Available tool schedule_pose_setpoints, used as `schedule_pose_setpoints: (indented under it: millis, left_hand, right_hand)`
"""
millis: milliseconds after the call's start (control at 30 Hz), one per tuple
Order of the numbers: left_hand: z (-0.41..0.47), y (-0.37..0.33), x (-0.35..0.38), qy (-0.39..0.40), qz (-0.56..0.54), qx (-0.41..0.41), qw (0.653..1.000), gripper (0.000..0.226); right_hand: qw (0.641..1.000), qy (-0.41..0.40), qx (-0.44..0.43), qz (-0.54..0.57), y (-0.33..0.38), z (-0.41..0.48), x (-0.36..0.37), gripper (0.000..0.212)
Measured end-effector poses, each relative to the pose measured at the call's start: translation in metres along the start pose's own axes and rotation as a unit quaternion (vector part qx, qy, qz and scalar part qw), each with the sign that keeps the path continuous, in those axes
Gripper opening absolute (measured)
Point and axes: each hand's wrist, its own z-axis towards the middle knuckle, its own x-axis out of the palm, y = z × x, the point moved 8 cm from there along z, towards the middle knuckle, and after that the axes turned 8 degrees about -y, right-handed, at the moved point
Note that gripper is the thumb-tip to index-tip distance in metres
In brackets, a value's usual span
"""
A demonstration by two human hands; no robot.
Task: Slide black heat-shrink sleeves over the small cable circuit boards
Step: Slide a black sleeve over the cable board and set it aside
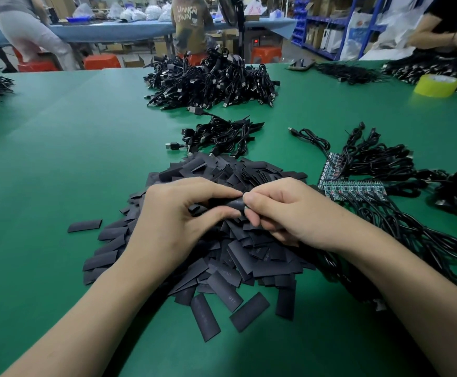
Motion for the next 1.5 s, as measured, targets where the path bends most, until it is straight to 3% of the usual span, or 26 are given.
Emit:
schedule_pose_setpoints:
  millis: [133,333,833,1500]
  left_hand:
    - [-0.001,-0.002,0.001,0.002,0.006,-0.006,1.000,0.020]
    - [0.001,0.008,-0.005,-0.043,0.018,-0.038,0.998,0.020]
    - [-0.002,-0.003,-0.002,-0.028,0.032,0.016,0.999,0.018]
    - [-0.003,-0.004,-0.002,-0.039,0.025,0.001,0.999,0.017]
  right_hand:
    - [1.000,-0.007,-0.010,-0.022,0.000,0.001,-0.001,0.038]
    - [0.997,-0.070,-0.020,0.035,-0.003,0.005,-0.015,0.011]
    - [0.996,-0.068,-0.003,0.058,-0.010,0.009,-0.009,0.010]
    - [0.994,-0.052,-0.001,0.093,-0.001,0.004,-0.008,0.017]
